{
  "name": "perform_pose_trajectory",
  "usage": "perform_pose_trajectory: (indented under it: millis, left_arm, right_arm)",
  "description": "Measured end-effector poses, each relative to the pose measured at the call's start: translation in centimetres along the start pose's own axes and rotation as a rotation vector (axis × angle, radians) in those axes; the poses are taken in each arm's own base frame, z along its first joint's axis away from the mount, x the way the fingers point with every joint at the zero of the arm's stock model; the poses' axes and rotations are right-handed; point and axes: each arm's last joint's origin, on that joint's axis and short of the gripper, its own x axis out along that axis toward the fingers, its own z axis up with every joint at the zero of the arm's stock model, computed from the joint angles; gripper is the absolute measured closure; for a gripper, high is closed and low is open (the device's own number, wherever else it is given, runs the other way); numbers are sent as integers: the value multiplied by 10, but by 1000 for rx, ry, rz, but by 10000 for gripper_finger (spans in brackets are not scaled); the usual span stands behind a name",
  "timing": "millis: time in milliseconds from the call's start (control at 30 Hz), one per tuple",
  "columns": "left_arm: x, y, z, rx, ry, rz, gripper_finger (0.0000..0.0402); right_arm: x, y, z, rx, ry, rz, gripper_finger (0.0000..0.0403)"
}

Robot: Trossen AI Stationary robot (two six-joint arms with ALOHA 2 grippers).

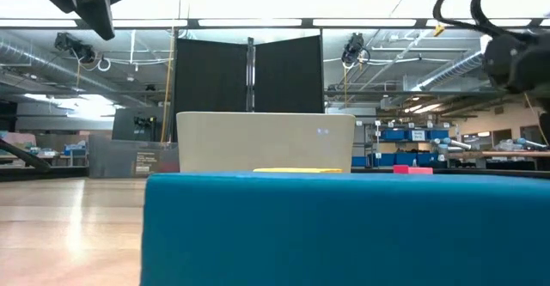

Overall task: Sort blocks by size
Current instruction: Put the red rectangular block into the gray bin

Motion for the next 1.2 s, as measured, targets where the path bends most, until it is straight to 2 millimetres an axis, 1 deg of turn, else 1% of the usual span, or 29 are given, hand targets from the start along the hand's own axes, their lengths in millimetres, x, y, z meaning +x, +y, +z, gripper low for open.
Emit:
perform_pose_trajectory:
  millis: [133,233,300,467,633,700,733,767,833,900,1033,1200]
  left_arm:
    - [0,0,0,0,-2,1,104]
    - [0,0,0,-1,-3,2,104]
    - [0,0,0,-1,-3,3,104]
    - [0,0,0,-1,-4,3,104]
    - [0,0,1,-5,-18,11,103]
    - [0,-1,2,-12,-31,2,103]
    - [0,-1,3,-13,-35,0,103]
    - [0,-1,3,-15,-37,-1,103]
    - [0,-2,4,-20,-48,-8,103]
    - [0,-2,4,-22,-49,-9,103]
    - [0,-2,5,-51,-54,-3,103]
    - [0,-2,7,-61,-83,6,103]
  right_arm:
    - [10,1,-5,5,-7,-38,132]
    - [15,4,-7,-5,-10,-45,161]
    - [18,5,-9,-15,-18,-50,191]
    - [19,6,-9,-46,-40,-32,286]
    - [16,3,-7,-103,-91,-44,291]
    - [12,-3,-4,-153,-166,-60,291]
    - [7,-8,0,-181,-224,-74,291]
    - [1,-8,3,-190,-272,-40,291]
    - [-18,-5,10,-199,-377,61,291]
    - [-33,-6,20,-253,-471,92,291]
    - [-57,7,52,-341,-677,208,291]
    - [-66,40,103,-500,-835,322,291]
